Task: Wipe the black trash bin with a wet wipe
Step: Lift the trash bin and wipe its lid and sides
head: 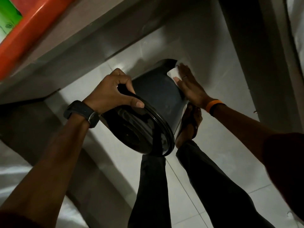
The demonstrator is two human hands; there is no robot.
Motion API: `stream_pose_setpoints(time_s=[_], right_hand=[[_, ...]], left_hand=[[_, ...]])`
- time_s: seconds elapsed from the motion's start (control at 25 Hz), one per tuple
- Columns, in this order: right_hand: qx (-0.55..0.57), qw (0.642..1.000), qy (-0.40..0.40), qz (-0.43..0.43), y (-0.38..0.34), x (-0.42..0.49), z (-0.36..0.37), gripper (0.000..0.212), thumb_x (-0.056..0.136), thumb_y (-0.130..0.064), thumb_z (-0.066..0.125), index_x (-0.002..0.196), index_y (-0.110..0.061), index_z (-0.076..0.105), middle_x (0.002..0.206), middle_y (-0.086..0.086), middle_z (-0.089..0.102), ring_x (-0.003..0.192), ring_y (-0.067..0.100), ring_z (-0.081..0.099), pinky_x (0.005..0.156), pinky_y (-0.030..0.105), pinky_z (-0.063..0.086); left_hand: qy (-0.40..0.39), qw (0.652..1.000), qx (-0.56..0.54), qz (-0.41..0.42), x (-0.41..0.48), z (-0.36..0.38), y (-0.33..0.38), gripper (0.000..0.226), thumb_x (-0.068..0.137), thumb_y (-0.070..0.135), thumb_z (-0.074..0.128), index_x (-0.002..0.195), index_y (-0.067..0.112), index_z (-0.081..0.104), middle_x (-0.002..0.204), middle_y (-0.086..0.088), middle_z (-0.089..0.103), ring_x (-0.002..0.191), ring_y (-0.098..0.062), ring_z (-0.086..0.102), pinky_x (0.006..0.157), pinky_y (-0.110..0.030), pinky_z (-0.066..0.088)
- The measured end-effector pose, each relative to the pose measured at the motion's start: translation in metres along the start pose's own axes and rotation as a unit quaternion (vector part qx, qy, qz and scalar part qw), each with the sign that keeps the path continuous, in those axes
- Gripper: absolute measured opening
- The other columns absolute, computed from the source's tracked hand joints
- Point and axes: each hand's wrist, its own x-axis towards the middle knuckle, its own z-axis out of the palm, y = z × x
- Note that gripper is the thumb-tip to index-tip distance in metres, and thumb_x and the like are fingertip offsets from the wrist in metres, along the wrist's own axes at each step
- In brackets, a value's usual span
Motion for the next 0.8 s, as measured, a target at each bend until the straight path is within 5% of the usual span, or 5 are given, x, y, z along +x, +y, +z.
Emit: stream_pose_setpoints(time_s=[0.2, 0.44, 0.56, 0.68, 0.8], right_hand=[[-0.082, 0.94, -0.021, -0.329, -0.007, -0.062, 0.044, 0.06, 0.105, -0.046, 0.03, 0.16, -0.03, 0.011, 0.17, 0.0, -0.001, 0.158, 0.023, -0.002, 0.128, 0.052, 0.009], [0.107, 0.992, 0.009, 0.066, -0.004, 0.004, 0.004, 0.063, 0.106, -0.048, 0.03, 0.158, -0.035, -0.003, 0.17, -0.008, -0.007, 0.158, 0.019, 0.0, 0.126, 0.054, 0.014], [0.084, 0.995, 0.017, -0.06, -0.041, -0.013, 0.023, 0.061, 0.104, -0.053, 0.026, 0.159, -0.034, 0.005, 0.169, -0.013, -0.005, 0.157, 0.01, -0.007, 0.128, 0.051, 0.005], [0.071, 0.966, 0.016, -0.248, -0.053, -0.046, 0.047, 0.055, 0.104, -0.054, 0.022, 0.155, -0.045, 0.003, 0.16, -0.037, -0.002, 0.15, -0.013, -0.008, 0.126, 0.039, 0.0], [-0.055, 0.994, 0.052, -0.075, -0.028, -0.004, 0.025, 0.054, 0.109, -0.036, 0.022, 0.16, -0.027, 0.006, 0.17, -0.005, 0.001, 0.158, 0.012, -0.004, 0.129, 0.042, -0.004]], left_hand=[[0.031, 0.999, -0.044, 0.001, 0.008, -0.016, -0.007, 0.047, 0.052, 0.037, 0.084, 0.079, 0.003, 0.066, 0.091, -0.007, 0.054, 0.09, -0.02, 0.054, 0.088, -0.04, 0.048], [0.274, 0.949, 0.118, 0.099, 0.006, 0.002, 0.001, 0.014, 0.093, 0.034, 0.065, 0.1, 0.022, 0.07, 0.13, -0.008, 0.045, 0.134, -0.026, 0.035, 0.12, -0.04, 0.025], [0.275, 0.88, 0.293, 0.252, 0.007, 0.058, 0.017, 0.028, 0.101, 0.026, 0.052, 0.09, 0.009, 0.072, 0.11, -0.013, 0.069, 0.116, -0.032, 0.055, 0.111, -0.053, 0.035], [0.283, 0.847, 0.36, 0.27, 0.007, 0.071, 0.019, 0.037, 0.102, 0.024, 0.048, 0.072, 0.007, 0.061, 0.071, -0.011, 0.064, 0.078, -0.03, 0.056, 0.079, -0.042, 0.04], [0.281, 0.847, 0.375, 0.25, 0.001, 0.067, 0.014, 0.045, 0.103, 0.023, 0.046, 0.061, 0.008, 0.051, 0.056, -0.008, 0.051, 0.061, -0.024, 0.044, 0.068, -0.036, 0.032]])
